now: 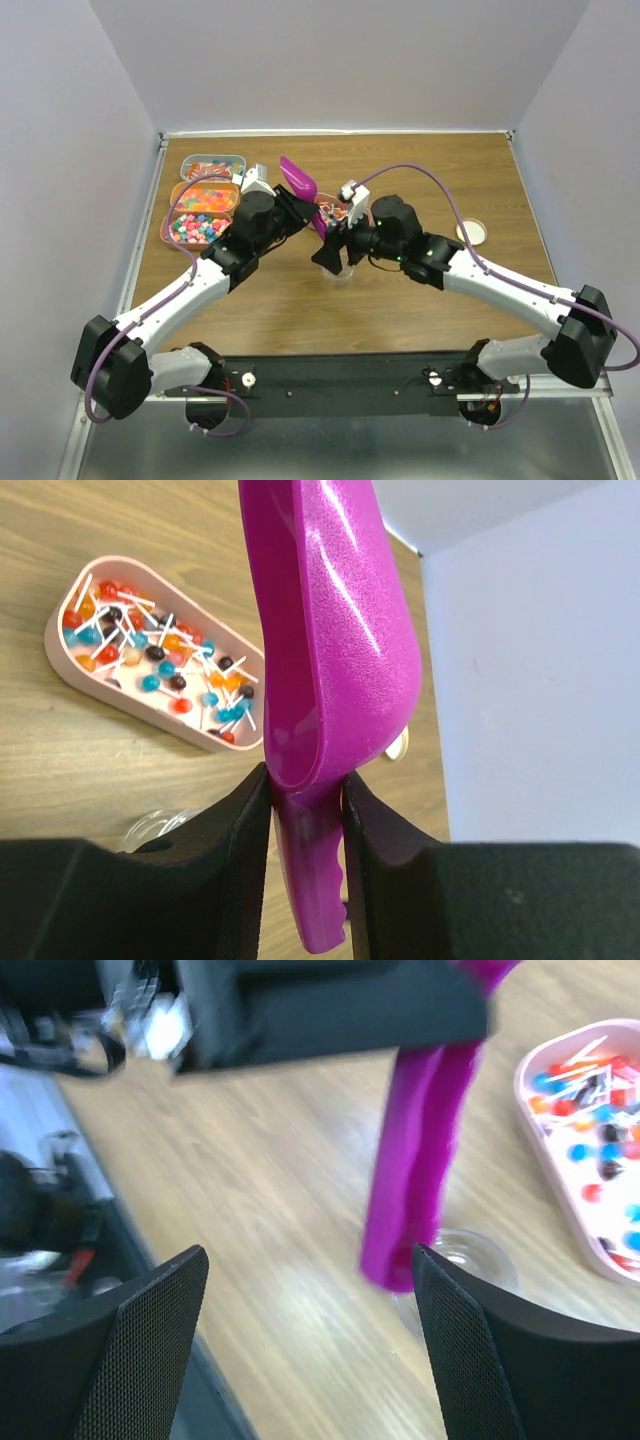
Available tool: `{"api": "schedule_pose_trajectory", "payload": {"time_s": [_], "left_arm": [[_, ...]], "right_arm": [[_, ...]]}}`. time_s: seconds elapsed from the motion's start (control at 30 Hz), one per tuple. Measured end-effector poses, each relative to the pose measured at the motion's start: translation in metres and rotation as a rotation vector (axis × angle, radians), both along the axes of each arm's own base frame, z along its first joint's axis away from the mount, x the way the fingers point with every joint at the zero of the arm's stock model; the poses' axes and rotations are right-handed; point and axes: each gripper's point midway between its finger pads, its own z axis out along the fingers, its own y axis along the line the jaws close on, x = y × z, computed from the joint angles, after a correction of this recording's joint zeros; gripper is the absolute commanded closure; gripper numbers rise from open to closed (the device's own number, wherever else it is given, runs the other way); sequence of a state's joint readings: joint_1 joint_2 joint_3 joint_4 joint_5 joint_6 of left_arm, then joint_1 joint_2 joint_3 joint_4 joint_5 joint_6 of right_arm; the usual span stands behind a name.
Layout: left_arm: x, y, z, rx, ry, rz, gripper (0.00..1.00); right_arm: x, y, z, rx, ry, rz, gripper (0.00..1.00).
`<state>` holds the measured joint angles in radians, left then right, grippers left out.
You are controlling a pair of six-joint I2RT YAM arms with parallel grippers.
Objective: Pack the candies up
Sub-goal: Pick up the spatula from the center of the board.
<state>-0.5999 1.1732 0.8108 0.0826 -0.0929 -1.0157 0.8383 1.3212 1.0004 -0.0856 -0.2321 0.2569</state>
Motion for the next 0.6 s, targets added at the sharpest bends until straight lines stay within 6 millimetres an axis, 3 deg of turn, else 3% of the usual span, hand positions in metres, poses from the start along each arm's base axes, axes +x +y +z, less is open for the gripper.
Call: {"api": "schedule_pose_trajectory", "payload": {"time_s": [0.1,0.27,0.43,0.6], "left_arm": [[0.004,0.002,0.009,0.008,0.004,0.025,1.00],[0.001,0.004,0.002,0.033,0.041,0.041,1.00],[-0.003,0.006,-0.009,0.061,0.077,0.053,1.00],[-0.005,0.005,-0.012,0.066,0.090,0.060,1.00]], "right_arm": [[-0.007,0.006,0.000,-0.097,-0.126,-0.046,0.15],[-0.012,0.010,-0.008,-0.236,-0.262,-0.115,0.20],[-0.002,0.007,-0.030,-0.395,-0.354,-0.191,0.27],[0.008,-0.001,-0.037,-0.464,-0.397,-0.248,0.30]]}}
